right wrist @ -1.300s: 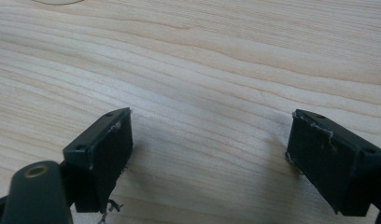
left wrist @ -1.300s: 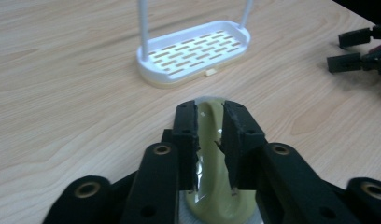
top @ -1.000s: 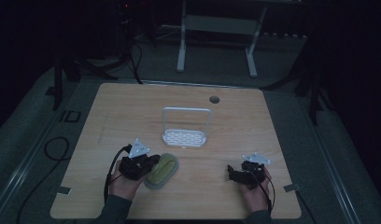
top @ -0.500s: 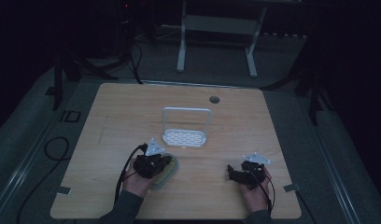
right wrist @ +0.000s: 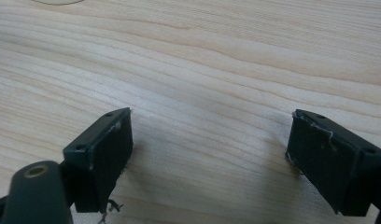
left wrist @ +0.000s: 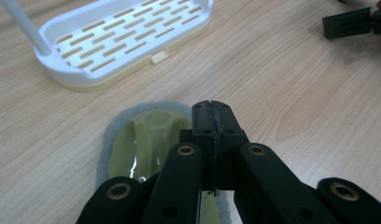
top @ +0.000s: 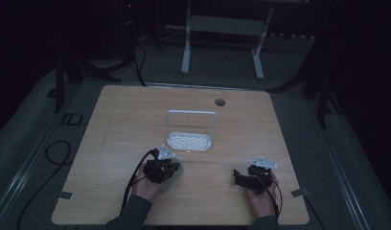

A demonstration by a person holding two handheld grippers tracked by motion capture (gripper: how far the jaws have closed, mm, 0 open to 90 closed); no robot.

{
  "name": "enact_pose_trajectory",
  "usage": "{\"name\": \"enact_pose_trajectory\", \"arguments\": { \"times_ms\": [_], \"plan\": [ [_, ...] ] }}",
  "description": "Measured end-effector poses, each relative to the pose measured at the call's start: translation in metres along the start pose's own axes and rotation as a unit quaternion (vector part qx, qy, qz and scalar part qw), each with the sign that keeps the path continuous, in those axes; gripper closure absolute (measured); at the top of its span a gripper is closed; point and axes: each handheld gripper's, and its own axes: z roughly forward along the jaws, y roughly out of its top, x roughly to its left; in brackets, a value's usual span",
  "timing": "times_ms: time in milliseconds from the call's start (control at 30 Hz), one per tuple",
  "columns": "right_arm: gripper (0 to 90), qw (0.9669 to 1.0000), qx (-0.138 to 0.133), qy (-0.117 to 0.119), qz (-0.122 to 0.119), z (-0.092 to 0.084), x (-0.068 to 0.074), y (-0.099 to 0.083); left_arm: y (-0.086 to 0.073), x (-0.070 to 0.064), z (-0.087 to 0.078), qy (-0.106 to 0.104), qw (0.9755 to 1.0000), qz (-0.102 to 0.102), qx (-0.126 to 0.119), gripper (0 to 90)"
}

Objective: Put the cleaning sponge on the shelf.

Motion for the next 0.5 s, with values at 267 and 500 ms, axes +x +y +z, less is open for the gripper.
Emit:
{"name": "enact_pose_trajectory", "arguments": {
  "times_ms": [267, 500],
  "plan": [
    [14.0, 1.0, 0.0, 0.0, 0.0, 0.0, 0.0, 0.0, -0.006, 0.004, -0.004, 0.002, 1.0, -0.005, 0.005, 89.9],
    [14.0, 1.0, 0.0, 0.0, 0.0, 0.0, 0.0, 0.0, -0.014, 0.003, -0.013, 0.001, 0.9999, -0.009, 0.006, 89.8]
  ]
}}
